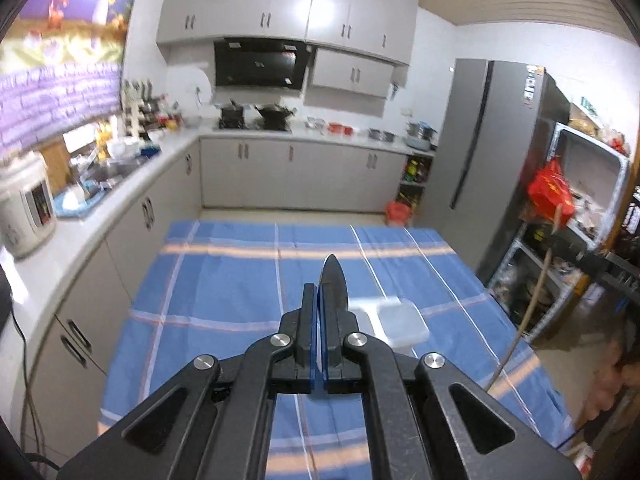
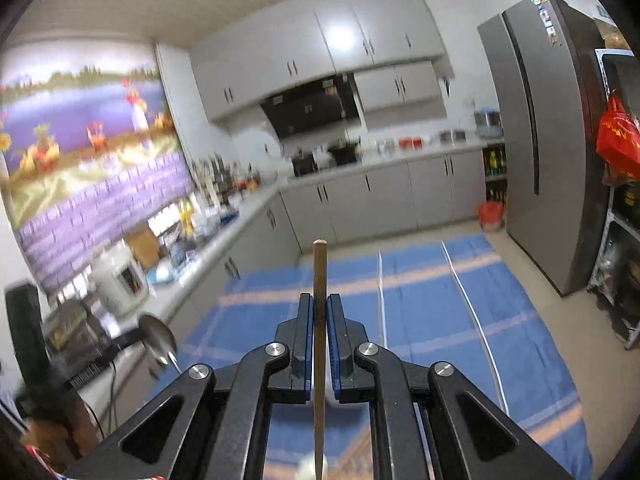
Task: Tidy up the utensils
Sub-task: 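Carry the spoon with the left tool into the holder while the right tool inserts its chopstick, then open both tools and pull them back to the chopstick pile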
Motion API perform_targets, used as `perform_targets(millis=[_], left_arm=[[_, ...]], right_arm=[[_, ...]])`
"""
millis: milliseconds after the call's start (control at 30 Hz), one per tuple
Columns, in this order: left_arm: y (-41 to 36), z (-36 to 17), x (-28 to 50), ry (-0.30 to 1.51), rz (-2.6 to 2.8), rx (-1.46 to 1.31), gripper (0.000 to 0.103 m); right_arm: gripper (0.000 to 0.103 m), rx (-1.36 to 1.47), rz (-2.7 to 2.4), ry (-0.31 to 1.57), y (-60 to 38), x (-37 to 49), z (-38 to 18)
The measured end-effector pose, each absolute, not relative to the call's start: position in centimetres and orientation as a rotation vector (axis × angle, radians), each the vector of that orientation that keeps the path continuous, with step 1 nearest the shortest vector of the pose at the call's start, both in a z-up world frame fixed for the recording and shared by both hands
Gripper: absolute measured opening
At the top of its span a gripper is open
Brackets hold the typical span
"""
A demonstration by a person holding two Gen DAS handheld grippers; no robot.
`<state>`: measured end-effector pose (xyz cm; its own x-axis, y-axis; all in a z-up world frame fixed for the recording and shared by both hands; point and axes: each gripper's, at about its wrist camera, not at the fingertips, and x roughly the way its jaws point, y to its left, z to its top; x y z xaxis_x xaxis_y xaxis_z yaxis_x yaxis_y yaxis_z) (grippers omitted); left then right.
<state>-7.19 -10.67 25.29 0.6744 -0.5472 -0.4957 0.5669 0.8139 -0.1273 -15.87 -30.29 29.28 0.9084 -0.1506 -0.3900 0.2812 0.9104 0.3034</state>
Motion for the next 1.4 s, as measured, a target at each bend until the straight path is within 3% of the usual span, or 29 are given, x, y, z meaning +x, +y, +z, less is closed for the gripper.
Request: perform_targets(millis=[300,767,900,967,1033,1267,1400], left_arm=[[-18.9,24.3,-1.4,0.477,-0.518,0.182,0.001],[-24.2,17.8,2.9,0.635,-0.518,0.270,0.003],[-23.9,17.9,2.7,0.642,-0.521,0.249,0.009],[-23.5,18.5,2.4,0.641,-0.530,0.223,0.022],[-22.8,19.1,1.9,0.629,-0.530,0.200,0.033],[-19.1,21.6,-0.9,0.603,-0.544,0.118,0.035],[-16.1,22.0,-3.3,0.611,-0.558,0.058,0.041]], right_arm=[[0.007,0.346,-0.261,0.252,-33.5,-8.1,30.2],[0.008,0.458,-0.219,0.534,-37.3,-0.6,19.1],[0.008,0.477,-0.218,0.550,-38.2,-1.3,18.2],[0.016,0.477,-0.216,0.551,-38.2,-1.3,18.3],[0.039,0.472,-0.212,0.549,-38.1,-1.4,18.7],[0.045,0.440,-0.222,0.538,-37.1,-4.2,20.4],[0.055,0.420,-0.247,0.540,-36.5,-7.3,21.2]])
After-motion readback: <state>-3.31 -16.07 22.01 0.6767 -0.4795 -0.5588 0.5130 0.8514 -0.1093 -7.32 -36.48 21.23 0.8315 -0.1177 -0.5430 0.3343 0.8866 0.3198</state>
